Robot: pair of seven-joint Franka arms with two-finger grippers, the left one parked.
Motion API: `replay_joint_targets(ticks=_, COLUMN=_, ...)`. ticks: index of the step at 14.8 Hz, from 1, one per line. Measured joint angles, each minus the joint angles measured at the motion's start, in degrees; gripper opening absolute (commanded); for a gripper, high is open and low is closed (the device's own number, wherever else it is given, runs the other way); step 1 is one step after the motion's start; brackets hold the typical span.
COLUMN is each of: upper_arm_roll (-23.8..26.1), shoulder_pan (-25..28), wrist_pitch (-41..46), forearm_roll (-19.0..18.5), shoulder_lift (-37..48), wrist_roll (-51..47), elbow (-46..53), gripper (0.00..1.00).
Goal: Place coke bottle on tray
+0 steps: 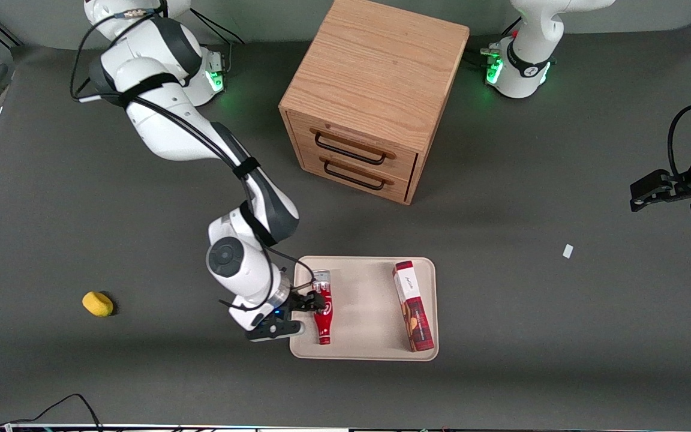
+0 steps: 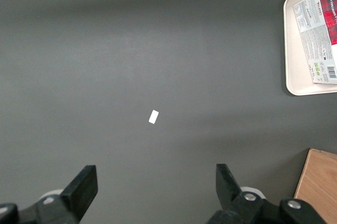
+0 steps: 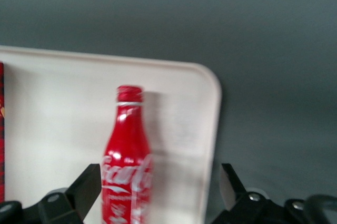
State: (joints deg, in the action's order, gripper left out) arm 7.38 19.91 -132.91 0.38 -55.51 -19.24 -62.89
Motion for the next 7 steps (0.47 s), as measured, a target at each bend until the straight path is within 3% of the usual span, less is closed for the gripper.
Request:
replay_joint_targets(ticks=4, upper_arm_roll=-0.58, shoulder_pan=-5.75, wrist_pitch=20.73, forearm_roll=-0.21, shoulder_lift=12.85, wrist_roll=0.01, elbow=-2.16, gripper=1.0)
replay_joint_targets(ticks=7, upper_arm_roll=-5.24, shoulder_pan=-7.53, wrist_pitch=32.92, forearm_roll=-0.34, shoulder_lift=21.7, wrist_roll=2.3, elbow=-4.29, gripper=1.0)
